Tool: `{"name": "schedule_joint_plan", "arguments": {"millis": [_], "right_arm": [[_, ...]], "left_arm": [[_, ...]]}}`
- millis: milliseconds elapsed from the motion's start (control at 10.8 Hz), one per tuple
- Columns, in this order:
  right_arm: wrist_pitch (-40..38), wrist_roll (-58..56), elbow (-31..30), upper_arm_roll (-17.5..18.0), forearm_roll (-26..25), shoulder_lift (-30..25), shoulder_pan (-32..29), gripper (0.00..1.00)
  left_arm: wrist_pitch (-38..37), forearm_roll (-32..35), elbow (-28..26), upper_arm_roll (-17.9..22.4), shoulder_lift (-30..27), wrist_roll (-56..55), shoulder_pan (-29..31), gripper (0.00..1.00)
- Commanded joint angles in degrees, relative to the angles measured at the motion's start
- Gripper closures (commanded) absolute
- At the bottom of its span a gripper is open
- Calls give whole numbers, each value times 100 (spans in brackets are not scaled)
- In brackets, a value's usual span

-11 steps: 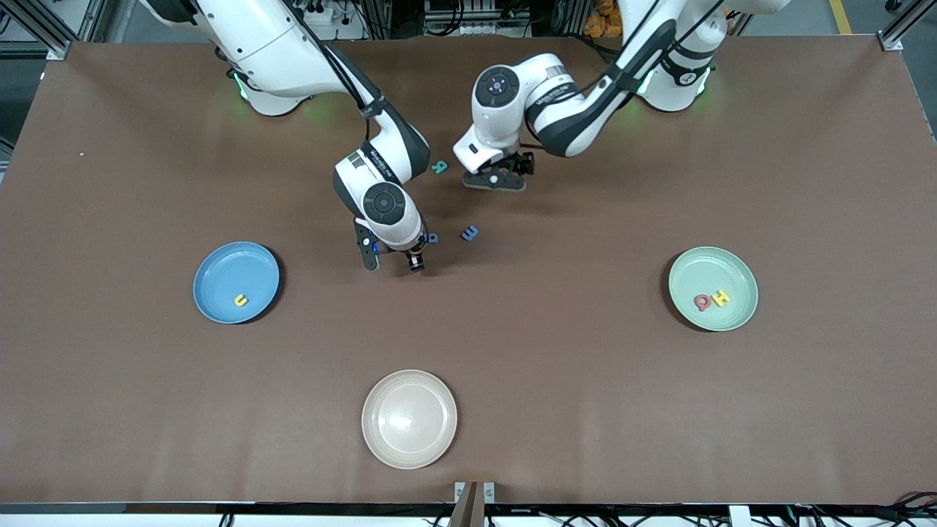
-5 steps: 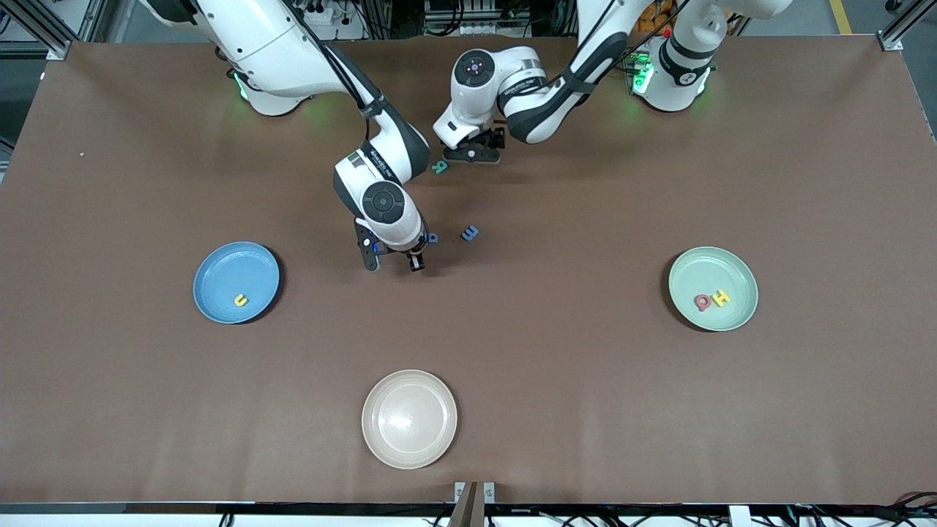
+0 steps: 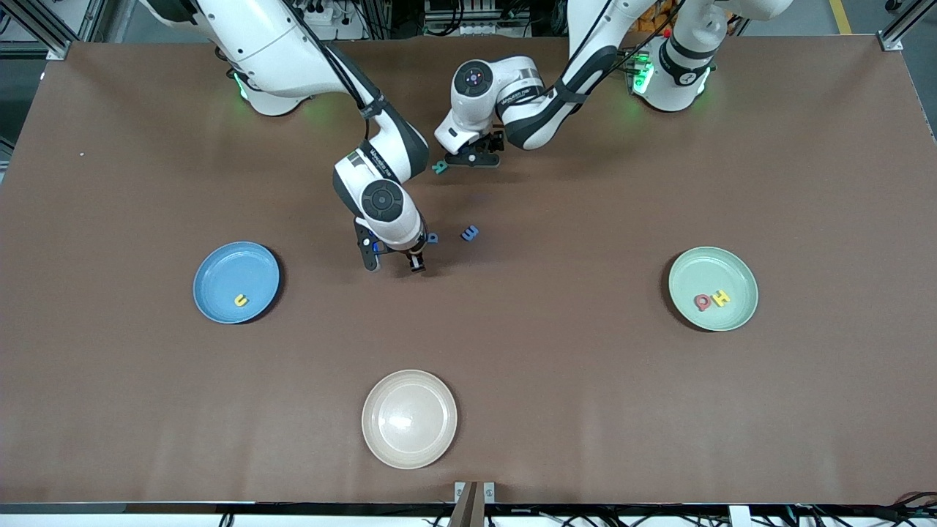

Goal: Sort upper and lower case letters into plates
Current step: 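Grasp the blue W with the left gripper while the right grasps pink w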

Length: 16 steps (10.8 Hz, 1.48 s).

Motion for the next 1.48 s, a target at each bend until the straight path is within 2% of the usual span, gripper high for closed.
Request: {"name": "schedule_joint_plan", "arguments": {"millis": [0, 277, 370, 462, 554, 647, 924, 1201, 1386], "right_arm": [[43, 138, -247, -10, -81, -115, 52, 59], [43, 138, -238, -10, -81, -123, 52, 76], [43, 138, -238, -10, -81, -124, 52, 81], [16, 138, -238, -10, -81, -132, 43, 87], [-10, 86, -229, -10, -81, -158, 26, 94], [-62, 16, -203, -2, -81, -211, -9, 100], [-553, -528, -37, -2, -37, -466, -246, 100], [-1335, -1256, 289, 7, 103, -738, -667, 100], [-1879, -1977, 272, -28, 227, -1036, -1210, 100]], "left_arm": [[211, -52, 62, 65, 135, -86, -131, 4], [353, -35, 70, 188, 232, -139, -325, 8], [353, -8, 70, 197, 232, -130, -334, 20], [353, 27, 70, 214, 232, -130, -334, 46], [353, 27, 70, 215, 232, -130, -334, 67], [353, 27, 70, 215, 215, -104, -325, 98], [195, 36, 62, 345, -109, -121, -246, 100], [-130, 168, 79, 276, -697, -7, 403, 100], [-524, 176, 88, -353, -1110, 360, 1523, 100]]}}
